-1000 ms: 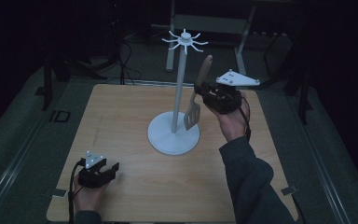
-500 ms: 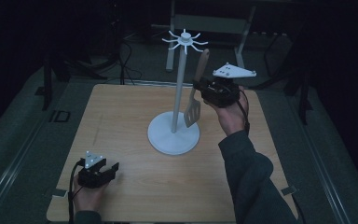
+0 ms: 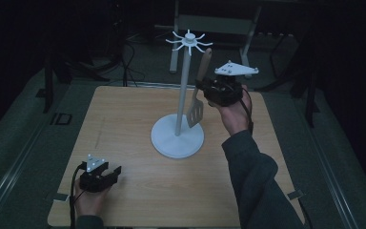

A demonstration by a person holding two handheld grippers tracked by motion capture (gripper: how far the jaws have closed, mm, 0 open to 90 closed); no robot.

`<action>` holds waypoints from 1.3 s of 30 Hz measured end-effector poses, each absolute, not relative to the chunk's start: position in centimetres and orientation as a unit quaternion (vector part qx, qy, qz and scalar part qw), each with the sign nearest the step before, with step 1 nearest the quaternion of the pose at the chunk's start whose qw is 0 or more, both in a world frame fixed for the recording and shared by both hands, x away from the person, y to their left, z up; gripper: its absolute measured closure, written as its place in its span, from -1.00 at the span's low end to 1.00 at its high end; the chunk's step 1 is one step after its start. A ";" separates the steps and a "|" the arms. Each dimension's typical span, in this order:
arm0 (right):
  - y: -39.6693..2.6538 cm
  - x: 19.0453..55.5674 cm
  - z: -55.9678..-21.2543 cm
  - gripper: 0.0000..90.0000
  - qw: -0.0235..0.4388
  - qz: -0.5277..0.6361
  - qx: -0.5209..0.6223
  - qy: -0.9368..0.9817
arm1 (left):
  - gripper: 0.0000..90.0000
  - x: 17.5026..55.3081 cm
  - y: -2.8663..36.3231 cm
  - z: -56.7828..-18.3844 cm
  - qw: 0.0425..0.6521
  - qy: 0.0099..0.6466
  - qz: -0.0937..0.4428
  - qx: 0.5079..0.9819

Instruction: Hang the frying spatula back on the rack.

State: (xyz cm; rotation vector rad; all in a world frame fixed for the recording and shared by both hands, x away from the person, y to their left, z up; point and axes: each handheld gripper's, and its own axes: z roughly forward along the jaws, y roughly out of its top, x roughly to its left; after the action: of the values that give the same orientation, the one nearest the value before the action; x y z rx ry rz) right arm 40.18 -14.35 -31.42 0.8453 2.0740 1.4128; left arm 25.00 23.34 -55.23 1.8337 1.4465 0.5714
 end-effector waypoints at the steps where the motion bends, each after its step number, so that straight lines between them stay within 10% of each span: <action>1: -14.3 40.3 -31.5 0.67 0.244 0.517 0.310 0.760 | -0.02 25.0 23.3 -55.2 0.360 0.561 0.222 0.712; 39: -12.7 41.6 -31.8 0.66 0.228 0.508 0.318 0.768 | -0.02 25.0 23.3 -55.2 0.361 0.560 0.221 0.712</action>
State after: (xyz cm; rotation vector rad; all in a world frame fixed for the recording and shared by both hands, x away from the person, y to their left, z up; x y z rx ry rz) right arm 41.64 -12.65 -31.79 0.8757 2.1151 1.3981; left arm 24.95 23.34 -55.21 1.8356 1.4433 0.5691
